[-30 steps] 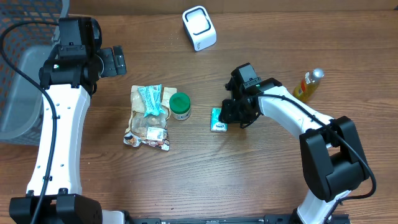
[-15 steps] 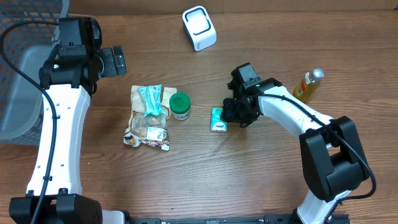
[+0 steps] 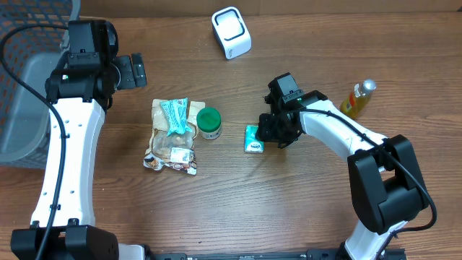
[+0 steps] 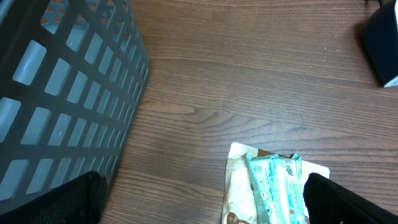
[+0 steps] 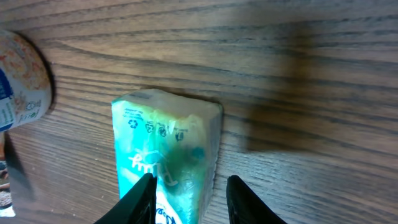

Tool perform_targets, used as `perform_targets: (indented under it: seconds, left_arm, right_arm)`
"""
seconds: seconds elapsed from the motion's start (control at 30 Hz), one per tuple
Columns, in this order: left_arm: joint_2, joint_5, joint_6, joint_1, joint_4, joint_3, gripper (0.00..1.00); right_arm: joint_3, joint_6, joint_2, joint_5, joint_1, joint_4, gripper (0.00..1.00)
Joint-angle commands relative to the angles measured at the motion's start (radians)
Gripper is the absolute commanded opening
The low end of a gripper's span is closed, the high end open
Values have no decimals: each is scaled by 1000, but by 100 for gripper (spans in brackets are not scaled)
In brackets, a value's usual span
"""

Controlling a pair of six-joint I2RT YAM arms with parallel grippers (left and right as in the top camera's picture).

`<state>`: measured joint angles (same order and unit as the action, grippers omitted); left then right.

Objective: Scan the item barcode

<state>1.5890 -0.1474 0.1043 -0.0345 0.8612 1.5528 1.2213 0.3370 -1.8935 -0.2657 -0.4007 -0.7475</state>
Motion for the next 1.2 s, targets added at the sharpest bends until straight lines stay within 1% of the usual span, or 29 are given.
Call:
perform_targets:
  seconds: [0.0, 0.17, 0.23, 0.33, 0.43, 0.5, 0.57, 0.6, 0.63, 0.67, 0.87, 0.9, 0.93, 1.0, 1.03, 1.07, 1.17]
  left_arm:
    - [1, -10, -8, 2, -1, 7, 99]
    - [1, -10, -8, 2, -1, 7, 100]
    - [1, -10, -8, 2, -1, 7, 100]
    - [1, -10, -8, 2, -1, 7, 100]
    - [1, -10, -8, 2, -1, 7, 100]
    - [1, -10, -8, 2, -1, 7, 100]
    - [1, -10, -8, 2, -1, 7, 99]
    - [1, -10, -8, 2, -1, 7, 99]
    - [1, -10, -8, 2, -1, 7, 100]
    - [1, -10, -8, 2, -1, 7, 99]
    - [1, -10, -8, 2, -1, 7, 100]
    - [1, -10, -8, 2, -1, 7, 99]
    - [1, -10, -8, 2, -1, 7, 100]
    - [1, -10, -8, 2, -1, 7, 100]
    - [1, -10, -8, 2, -1, 7, 100]
    - [1, -10, -8, 2, -1, 7, 100]
    - [1, -10, -8, 2, -1, 7, 100]
  right_arm:
    - [8, 8, 19, -23, 3, 6, 34]
    - [8, 8, 19, -23, 3, 17, 34]
    - [8, 8, 19, -23, 3, 21, 37]
    - [8, 8, 19, -24, 3, 21, 45]
    - [8, 8, 19, -24, 3, 21, 46]
    - [8, 8, 19, -24, 3, 21, 56]
    - [8, 8, 19, -24, 3, 21, 79]
    - [8, 8, 19, -24, 3, 21, 83]
    - [8, 8, 19, -24, 3, 21, 90]
    - [8, 8, 19, -24, 3, 20, 100]
    - [8, 8, 19, -24, 3, 20, 100]
    - [8, 8, 19, -24, 3, 20, 93]
    - [8, 8, 19, -24, 3, 20, 80]
    - [8, 9, 19, -24, 3, 20, 58]
    - [8, 9, 19, -23, 3, 20, 51]
    - [8, 9, 19, -23, 3, 20, 47]
    - [8, 9, 19, -23, 3, 20, 45]
